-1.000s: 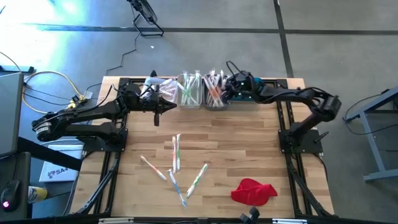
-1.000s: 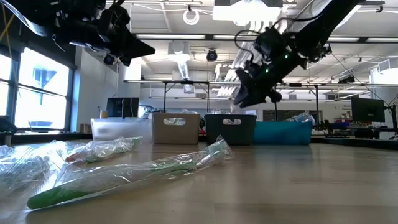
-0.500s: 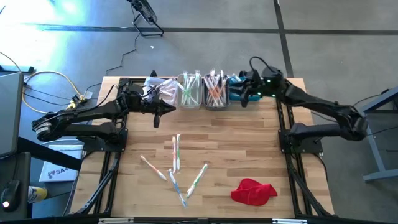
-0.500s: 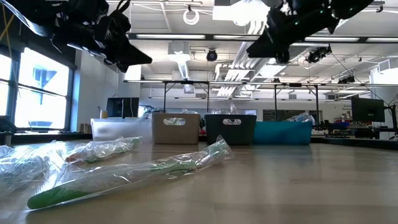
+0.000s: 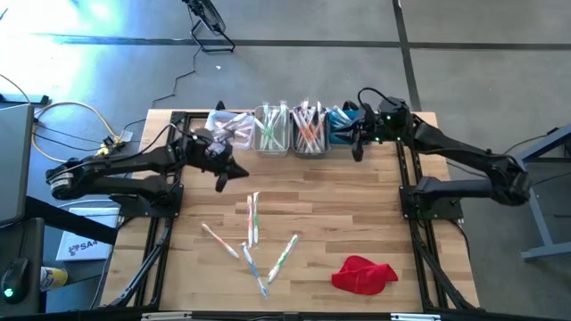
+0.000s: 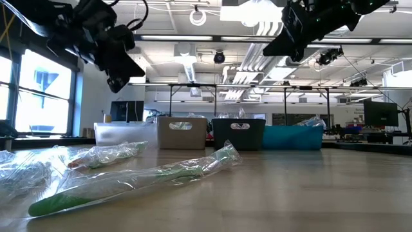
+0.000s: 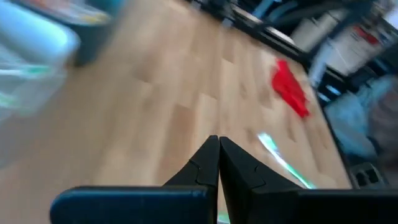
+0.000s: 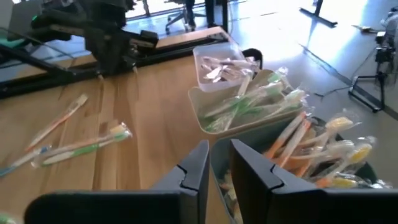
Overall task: Pick & Place Toothbrushes
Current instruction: Put the orange toothbrush into the dark green bin
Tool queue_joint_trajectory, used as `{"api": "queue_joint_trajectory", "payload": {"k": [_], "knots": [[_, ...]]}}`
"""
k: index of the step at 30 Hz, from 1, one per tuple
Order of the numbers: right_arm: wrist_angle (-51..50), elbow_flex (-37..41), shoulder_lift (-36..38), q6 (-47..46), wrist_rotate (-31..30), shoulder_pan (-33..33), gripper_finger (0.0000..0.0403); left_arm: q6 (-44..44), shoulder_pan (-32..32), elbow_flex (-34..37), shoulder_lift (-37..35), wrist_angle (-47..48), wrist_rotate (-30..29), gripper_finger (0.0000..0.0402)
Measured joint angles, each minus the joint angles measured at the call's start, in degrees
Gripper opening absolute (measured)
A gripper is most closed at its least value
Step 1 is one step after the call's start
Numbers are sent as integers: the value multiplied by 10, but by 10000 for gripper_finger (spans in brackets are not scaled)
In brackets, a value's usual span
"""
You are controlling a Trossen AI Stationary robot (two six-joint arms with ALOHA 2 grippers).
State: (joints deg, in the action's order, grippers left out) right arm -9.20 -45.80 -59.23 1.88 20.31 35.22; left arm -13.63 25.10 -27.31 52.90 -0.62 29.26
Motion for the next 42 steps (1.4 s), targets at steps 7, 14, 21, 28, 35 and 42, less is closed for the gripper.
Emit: {"api": "queue_joint_trajectory", "payload": {"k": [7, 14, 21, 28, 35, 42], "knots": [[27, 0, -50, 24, 18, 0, 54, 20, -153, -26, 0, 12, -118, 10], [73, 0, -128, 24, 73, 0, 54, 27, -296, -92, 0, 174, -274, 10], [108, 0, -180, 7, 102, -9, 54, -69, -389, -148, 2, 260, -309, 10], [119, 0, -184, -6, 103, -50, 54, -98, -480, -153, 33, 273, -367, 10], [135, 0, -184, -35, 98, -91, 54, -107, -515, -153, 91, 280, -372, 10], [152, 0, -184, -64, 89, -127, 54, -107, -514, -153, 134, 278, -339, 10]]}}
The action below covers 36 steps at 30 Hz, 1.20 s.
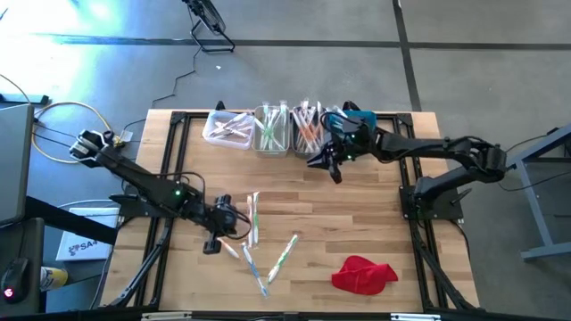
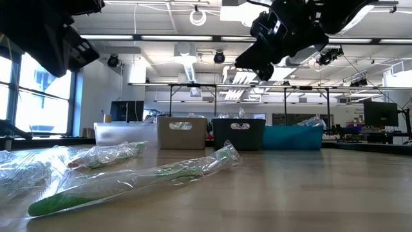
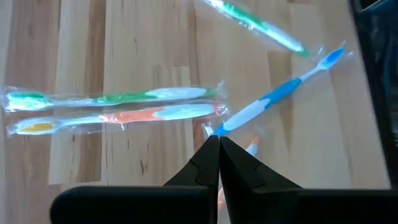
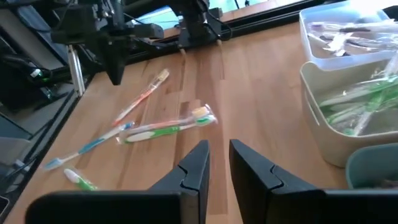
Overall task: Pick & Place Toothbrushes
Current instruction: Put the orange toothbrush into the dark green bin
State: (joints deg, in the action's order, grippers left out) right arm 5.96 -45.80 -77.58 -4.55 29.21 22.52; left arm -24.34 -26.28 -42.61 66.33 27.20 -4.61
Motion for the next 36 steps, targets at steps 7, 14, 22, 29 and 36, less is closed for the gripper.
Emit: {"api": "queue_joint_trajectory", "payload": {"k": [7, 14, 22, 29, 36], "knots": [[10, 0, 0, 2, -56, -29, 54, 22, 0, 1, 29, 8, 8, 10], [10, 0, 0, 2, -53, -28, 54, 3, 0, 1, 63, 19, 89, 10], [12, 0, 0, -2, -53, -28, 54, 2, 0, 0, 71, 27, 147, 13], [12, 0, 0, -4, -74, -28, 54, 21, 0, 0, 71, 51, 136, 93], [12, 0, 0, -4, -98, -28, 54, 75, 0, 0, 80, 68, 118, 162]]}}
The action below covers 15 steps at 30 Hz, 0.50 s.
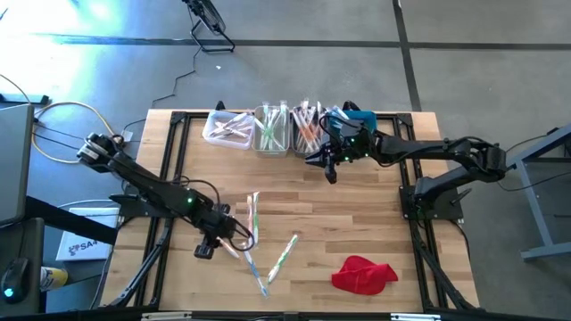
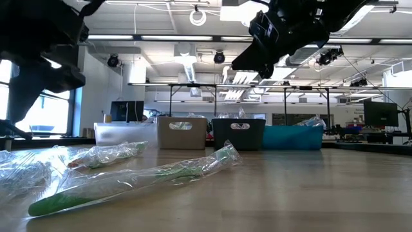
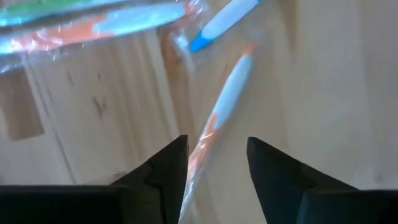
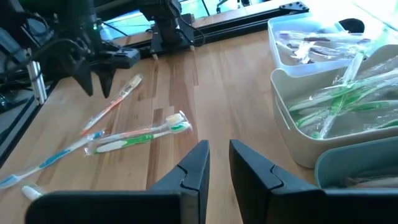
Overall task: Pick & Place Toothbrushes
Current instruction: Put the orange toothbrush into the dark green bin
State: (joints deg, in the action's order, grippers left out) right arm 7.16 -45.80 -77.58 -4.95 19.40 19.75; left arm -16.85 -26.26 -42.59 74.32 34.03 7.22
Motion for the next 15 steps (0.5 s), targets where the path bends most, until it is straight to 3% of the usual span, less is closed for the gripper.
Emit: {"api": "queue_joint_trajectory", "payload": {"k": [15], "knots": [[-7, 0, 0, 0, 0, 0, 54, 1, 0, 0, 94, 18, 6, 152]]}}
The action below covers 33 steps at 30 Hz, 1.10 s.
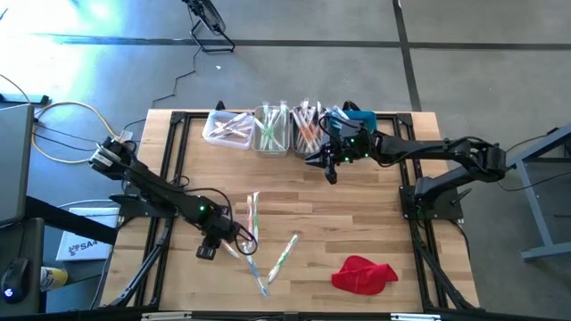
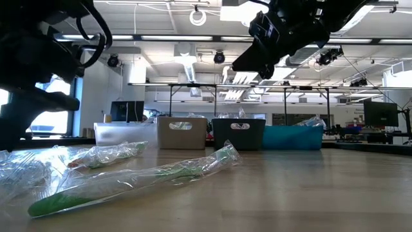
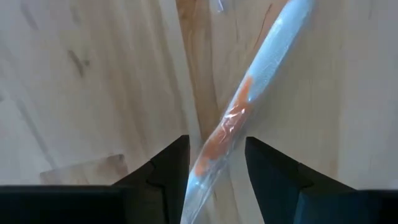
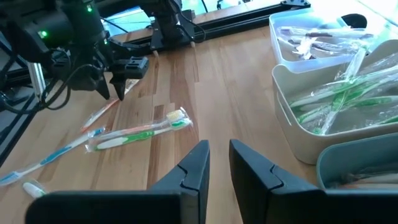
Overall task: Pick & Place Toothbrushes
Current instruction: Put the orange toothbrush into the dark green bin
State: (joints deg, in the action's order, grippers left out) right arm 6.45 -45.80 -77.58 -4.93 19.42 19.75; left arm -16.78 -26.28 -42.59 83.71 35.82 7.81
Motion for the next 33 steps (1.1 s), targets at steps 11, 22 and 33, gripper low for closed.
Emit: {"api": "queue_joint_trajectory", "payload": {"k": [11, 22, 33], "knots": [[-3, 0, 0, 0, 0, 0, 54, 0, 0, -3, 47, 6, 7, 151], [-7, 0, 0, 1, 0, 0, 54, -1, 0, -2, 44, 19, 11, 55], [-24, 0, 0, 6, 0, 0, 54, -14, 0, -4, 45, 65, 84, 9]]}}
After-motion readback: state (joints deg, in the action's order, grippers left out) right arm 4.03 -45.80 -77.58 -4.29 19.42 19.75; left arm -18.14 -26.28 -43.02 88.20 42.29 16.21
